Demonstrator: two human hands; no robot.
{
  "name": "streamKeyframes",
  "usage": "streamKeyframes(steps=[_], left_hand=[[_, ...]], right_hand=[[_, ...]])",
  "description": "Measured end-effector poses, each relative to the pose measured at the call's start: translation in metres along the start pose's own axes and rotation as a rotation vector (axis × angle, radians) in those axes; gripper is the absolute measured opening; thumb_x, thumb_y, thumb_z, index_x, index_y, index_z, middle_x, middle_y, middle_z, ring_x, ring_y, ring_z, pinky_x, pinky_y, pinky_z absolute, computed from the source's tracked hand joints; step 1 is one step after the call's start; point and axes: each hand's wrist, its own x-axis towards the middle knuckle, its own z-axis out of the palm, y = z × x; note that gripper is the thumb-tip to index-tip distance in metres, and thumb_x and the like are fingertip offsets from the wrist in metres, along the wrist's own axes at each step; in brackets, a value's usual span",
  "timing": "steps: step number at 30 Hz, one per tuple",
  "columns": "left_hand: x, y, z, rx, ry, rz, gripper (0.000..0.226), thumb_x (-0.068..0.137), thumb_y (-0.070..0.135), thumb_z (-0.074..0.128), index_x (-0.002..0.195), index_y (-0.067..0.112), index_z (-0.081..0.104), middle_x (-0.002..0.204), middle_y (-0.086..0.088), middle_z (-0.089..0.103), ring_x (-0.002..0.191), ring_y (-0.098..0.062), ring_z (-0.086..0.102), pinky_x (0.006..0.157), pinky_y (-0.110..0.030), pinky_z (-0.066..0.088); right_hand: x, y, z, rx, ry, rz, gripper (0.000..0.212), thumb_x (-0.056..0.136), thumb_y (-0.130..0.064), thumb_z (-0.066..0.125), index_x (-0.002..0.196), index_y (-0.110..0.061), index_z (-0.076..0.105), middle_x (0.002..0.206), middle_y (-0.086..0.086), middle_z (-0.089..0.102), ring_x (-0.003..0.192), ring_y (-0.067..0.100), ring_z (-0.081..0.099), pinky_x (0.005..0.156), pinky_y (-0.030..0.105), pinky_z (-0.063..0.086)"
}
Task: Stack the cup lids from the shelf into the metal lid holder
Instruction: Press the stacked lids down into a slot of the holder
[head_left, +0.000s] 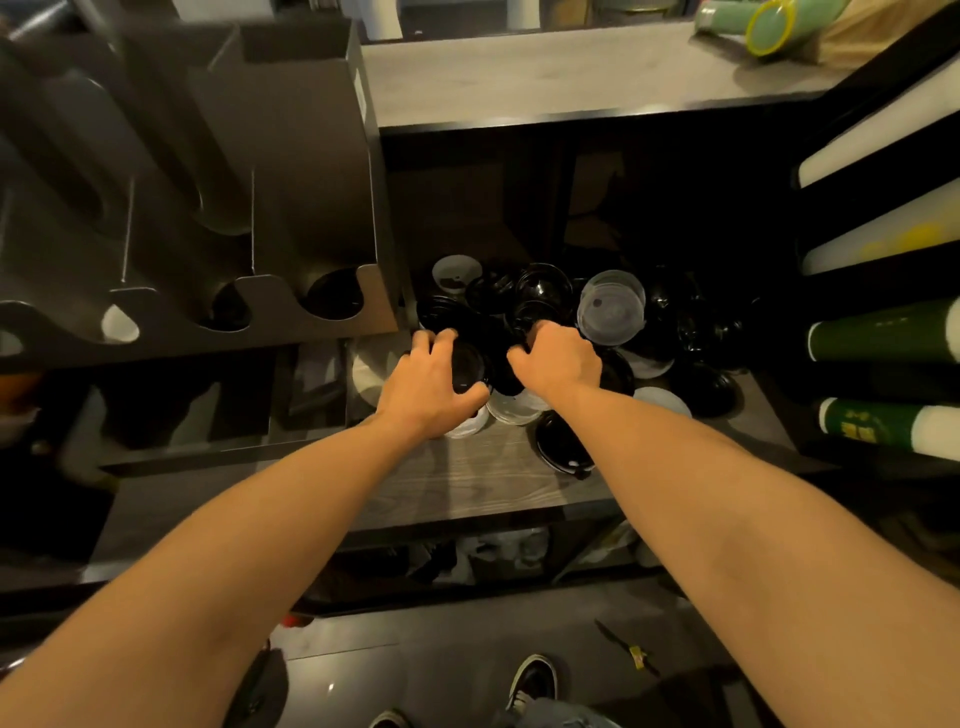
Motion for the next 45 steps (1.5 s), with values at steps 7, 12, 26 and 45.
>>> streamKeyframes(steps=[7,12,26,45], left_hand=[[-0.008,-0.002,-0.025,-0.042,-0.004,-0.019,0.070,0.096,0.059,0.038,0.153,0.019,0.032,0.151,-0.011,0.041,0.131,-0.033,0.046,0.100,-0.044,0.042],[-0.019,-0.004,-0.043,-0.009,-0.007,0.044,0.081,0.089,0.075,0.041,0.149,0.022,0.038,0.141,-0.007,0.052,0.122,-0.028,0.054,0.092,-0.043,0.050],[-0.090,-0.072,-0.104,0.099,0.239,0.326,0.086,0.083,0.068,0.062,0.151,0.024,0.035,0.146,0.000,0.033,0.128,-0.023,0.046,0.092,-0.038,0.054],[-0.124,-0.155,-0.177,0.000,0.399,0.413,0.072,0.078,0.054,0.075,0.138,0.024,0.049,0.133,0.004,0.058,0.125,-0.016,0.049,0.102,-0.033,0.044]], right_hand=[[-0.014,-0.012,-0.011,0.213,-0.012,0.055,0.027,0.094,-0.031,0.057,0.118,-0.019,0.059,0.096,0.000,0.058,0.097,0.026,0.060,0.077,0.035,0.047],[-0.034,-0.026,-0.015,0.223,0.021,-0.013,0.039,0.099,-0.022,0.045,0.137,-0.022,0.053,0.127,0.008,0.062,0.114,0.031,0.058,0.093,0.043,0.050],[-0.122,-0.105,-0.023,0.162,-0.078,-0.103,0.028,0.093,-0.019,0.047,0.082,-0.013,0.072,0.080,0.005,0.065,0.080,0.028,0.061,0.064,0.033,0.048],[-0.134,-0.200,-0.017,0.485,-0.104,-0.209,0.039,0.096,-0.045,0.057,0.079,-0.012,0.067,0.070,-0.002,0.059,0.072,0.014,0.059,0.065,0.032,0.050]])
